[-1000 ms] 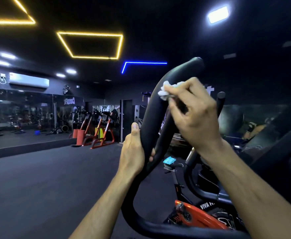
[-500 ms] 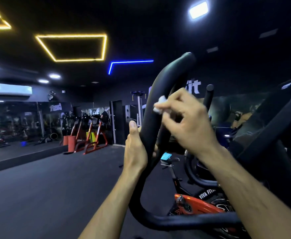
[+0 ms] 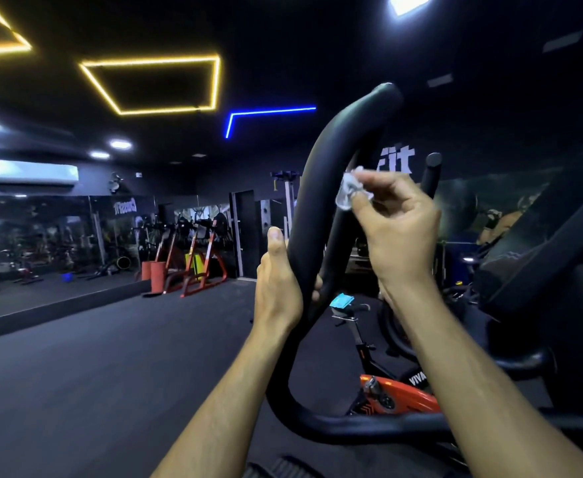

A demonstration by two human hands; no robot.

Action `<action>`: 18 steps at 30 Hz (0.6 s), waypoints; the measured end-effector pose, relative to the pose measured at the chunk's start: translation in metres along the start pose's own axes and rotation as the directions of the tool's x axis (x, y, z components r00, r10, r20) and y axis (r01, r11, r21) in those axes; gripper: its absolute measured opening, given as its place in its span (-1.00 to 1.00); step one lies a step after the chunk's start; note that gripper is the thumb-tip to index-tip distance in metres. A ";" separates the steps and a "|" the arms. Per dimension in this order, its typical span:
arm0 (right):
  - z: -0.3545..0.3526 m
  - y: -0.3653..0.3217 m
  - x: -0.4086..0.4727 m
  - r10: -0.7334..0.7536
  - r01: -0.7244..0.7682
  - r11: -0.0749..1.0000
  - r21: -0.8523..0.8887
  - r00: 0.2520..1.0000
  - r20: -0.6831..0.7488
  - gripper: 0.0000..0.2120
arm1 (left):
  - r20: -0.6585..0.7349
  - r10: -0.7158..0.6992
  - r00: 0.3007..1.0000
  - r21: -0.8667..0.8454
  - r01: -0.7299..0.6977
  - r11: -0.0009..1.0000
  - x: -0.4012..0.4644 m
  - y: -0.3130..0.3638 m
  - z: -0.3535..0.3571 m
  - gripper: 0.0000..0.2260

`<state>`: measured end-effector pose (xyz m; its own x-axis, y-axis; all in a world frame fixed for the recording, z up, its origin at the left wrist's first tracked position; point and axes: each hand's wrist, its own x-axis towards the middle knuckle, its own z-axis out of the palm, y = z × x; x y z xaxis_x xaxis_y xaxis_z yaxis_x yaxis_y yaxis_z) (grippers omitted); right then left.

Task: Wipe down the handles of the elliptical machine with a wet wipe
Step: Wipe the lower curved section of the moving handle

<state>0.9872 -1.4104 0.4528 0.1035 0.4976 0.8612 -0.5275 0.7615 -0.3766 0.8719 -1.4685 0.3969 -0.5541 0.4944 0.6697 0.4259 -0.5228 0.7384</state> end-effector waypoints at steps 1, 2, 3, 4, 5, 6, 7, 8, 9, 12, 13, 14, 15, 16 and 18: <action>0.005 0.001 0.007 0.051 -0.048 0.996 0.080 0.998 -0.033 -0.72 | -0.001 -0.003 1.000 -0.001 0.003 1.000 0.000 0.000 0.000 -0.28; 0.011 0.004 0.012 0.095 -0.087 0.985 0.147 0.994 -0.050 -0.68 | -0.006 -0.006 1.000 0.005 0.006 1.000 0.000 0.000 0.000 -0.28; 0.017 0.007 0.012 0.129 -0.116 0.974 0.195 0.990 -0.055 -0.67 | -0.008 -0.012 1.000 0.014 0.012 1.000 0.000 0.000 0.000 -0.28; 0.020 0.011 0.008 0.145 -0.130 0.970 0.207 0.988 -0.057 -0.71 | -0.009 -0.019 1.000 0.025 0.019 1.000 0.000 -0.001 0.000 -0.27; 0.021 0.014 0.001 0.137 -0.124 0.974 0.188 0.989 -0.054 -0.75 | -0.014 -0.031 0.999 0.027 0.031 0.999 -0.001 -0.001 0.000 -0.26; 0.019 0.017 -0.008 0.116 -0.109 0.982 0.154 0.993 -0.037 -0.78 | -0.019 -0.038 0.999 0.025 0.039 0.999 -0.001 0.000 0.000 -0.27; 0.014 0.020 -0.018 0.094 -0.093 0.987 0.130 0.996 -0.004 -0.76 | -0.022 -0.046 0.999 0.024 0.047 0.999 -0.002 0.001 0.000 -0.29; 0.008 0.024 -0.026 0.081 -0.084 0.991 0.108 0.996 0.036 -0.72 | -0.025 -0.055 0.998 0.023 0.055 0.998 -0.002 0.001 0.001 -0.31; 0.002 0.028 -0.030 0.081 -0.088 0.991 0.098 0.994 0.074 -0.69 | -0.032 -0.064 0.997 0.022 0.065 0.998 -0.002 0.001 0.001 -0.32; -0.004 0.037 -0.014 0.212 -0.236 0.946 0.223 0.969 0.126 -0.81 | -0.063 -0.064 0.996 0.012 0.065 0.998 0.002 -0.002 0.003 -0.29; 0.000 0.037 -0.002 0.278 -0.303 0.895 0.326 0.953 0.123 -0.84 | -0.068 -0.066 0.996 -0.003 0.065 0.998 0.002 -0.003 0.003 -0.28; 0.004 0.036 0.010 0.325 -0.341 0.834 0.433 0.939 0.113 -0.83 | -0.067 -0.070 0.995 -0.012 0.070 0.998 0.002 -0.003 0.003 -0.27; 0.008 0.033 0.021 0.350 -0.350 0.785 0.511 0.932 0.100 -0.83 | -0.063 -0.077 0.995 -0.017 0.076 0.997 0.001 -0.003 0.003 -0.26; 0.013 0.031 0.029 0.360 -0.345 0.763 0.547 0.929 0.084 -0.83 | -0.061 -0.082 0.995 -0.009 0.081 0.997 0.001 -0.003 0.003 -0.25; 0.024 0.029 0.033 0.347 -0.317 0.779 0.541 0.936 0.048 -0.84 | -0.069 -0.092 0.993 -0.002 0.092 0.996 0.001 -0.002 0.002 -0.24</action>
<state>0.9548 -1.3817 0.4784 -0.1270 0.7105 0.6922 -0.9000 0.2107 -0.3815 0.8723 -1.4652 0.3957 -0.6392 0.4913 0.5916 0.3712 -0.4766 0.7969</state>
